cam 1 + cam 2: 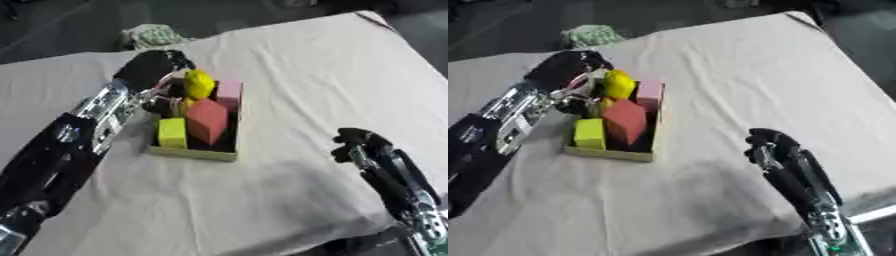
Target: Pick up objects on the table and place them in the box.
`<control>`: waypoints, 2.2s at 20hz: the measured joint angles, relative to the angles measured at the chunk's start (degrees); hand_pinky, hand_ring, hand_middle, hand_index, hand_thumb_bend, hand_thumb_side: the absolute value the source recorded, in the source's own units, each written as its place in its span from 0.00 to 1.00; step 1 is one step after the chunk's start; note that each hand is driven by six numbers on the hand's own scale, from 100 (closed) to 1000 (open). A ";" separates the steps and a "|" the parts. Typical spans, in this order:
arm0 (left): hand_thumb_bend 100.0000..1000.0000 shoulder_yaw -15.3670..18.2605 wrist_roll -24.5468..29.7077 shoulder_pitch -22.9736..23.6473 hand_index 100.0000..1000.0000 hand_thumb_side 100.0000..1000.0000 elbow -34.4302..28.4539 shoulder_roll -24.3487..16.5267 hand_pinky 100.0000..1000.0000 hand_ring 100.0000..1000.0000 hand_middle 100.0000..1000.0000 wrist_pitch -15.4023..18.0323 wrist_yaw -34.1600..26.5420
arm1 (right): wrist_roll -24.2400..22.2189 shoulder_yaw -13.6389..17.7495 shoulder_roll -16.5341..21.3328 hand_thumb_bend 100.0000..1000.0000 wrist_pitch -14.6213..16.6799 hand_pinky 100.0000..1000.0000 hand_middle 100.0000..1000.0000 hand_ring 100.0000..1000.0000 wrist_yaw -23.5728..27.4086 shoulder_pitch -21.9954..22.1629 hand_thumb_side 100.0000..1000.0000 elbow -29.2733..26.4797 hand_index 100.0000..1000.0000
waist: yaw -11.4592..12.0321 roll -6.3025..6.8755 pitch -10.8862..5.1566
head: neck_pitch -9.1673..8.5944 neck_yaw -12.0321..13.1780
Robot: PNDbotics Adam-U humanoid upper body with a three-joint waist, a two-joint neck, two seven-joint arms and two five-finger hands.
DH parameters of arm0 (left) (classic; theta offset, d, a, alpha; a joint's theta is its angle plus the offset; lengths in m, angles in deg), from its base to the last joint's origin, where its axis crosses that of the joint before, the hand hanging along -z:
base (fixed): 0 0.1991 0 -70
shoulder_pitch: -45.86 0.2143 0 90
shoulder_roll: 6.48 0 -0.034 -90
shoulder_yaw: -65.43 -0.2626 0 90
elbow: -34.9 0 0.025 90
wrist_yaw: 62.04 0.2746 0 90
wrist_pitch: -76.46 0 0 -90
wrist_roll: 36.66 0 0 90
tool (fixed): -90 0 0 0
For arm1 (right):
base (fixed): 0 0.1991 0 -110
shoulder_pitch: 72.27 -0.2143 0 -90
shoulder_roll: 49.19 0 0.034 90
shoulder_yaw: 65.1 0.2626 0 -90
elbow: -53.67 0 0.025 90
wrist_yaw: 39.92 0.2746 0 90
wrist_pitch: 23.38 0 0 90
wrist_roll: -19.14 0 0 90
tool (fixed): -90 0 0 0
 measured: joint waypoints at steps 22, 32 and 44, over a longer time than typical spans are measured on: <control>0.17 13.61 -8.28 20.25 0.78 0.26 -28.15 -5.05 0.73 0.70 0.62 -4.65 -17.75 | 0.92 1.03 0.66 0.00 0.60 0.63 0.65 0.61 -0.70 1.31 0.53 0.26 0.76 | 7.91 1.34 -1.62 | 1.10 -0.73; 0.18 18.49 -18.06 36.05 0.77 0.34 -37.62 6.75 0.72 0.69 0.60 -13.32 -27.59 | 1.21 1.27 1.03 0.00 0.98 0.63 0.65 0.61 -0.71 1.51 0.49 0.28 0.76 | 12.06 0.38 -2.24 | 1.11 -0.52; 0.19 16.63 -27.20 44.81 0.77 0.35 -34.14 15.39 0.72 0.67 0.59 -10.23 -39.55 | 1.14 1.21 0.99 0.00 1.41 0.63 0.65 0.61 -0.21 2.09 0.47 0.33 0.76 | 12.23 -0.89 -3.76 | 1.11 0.44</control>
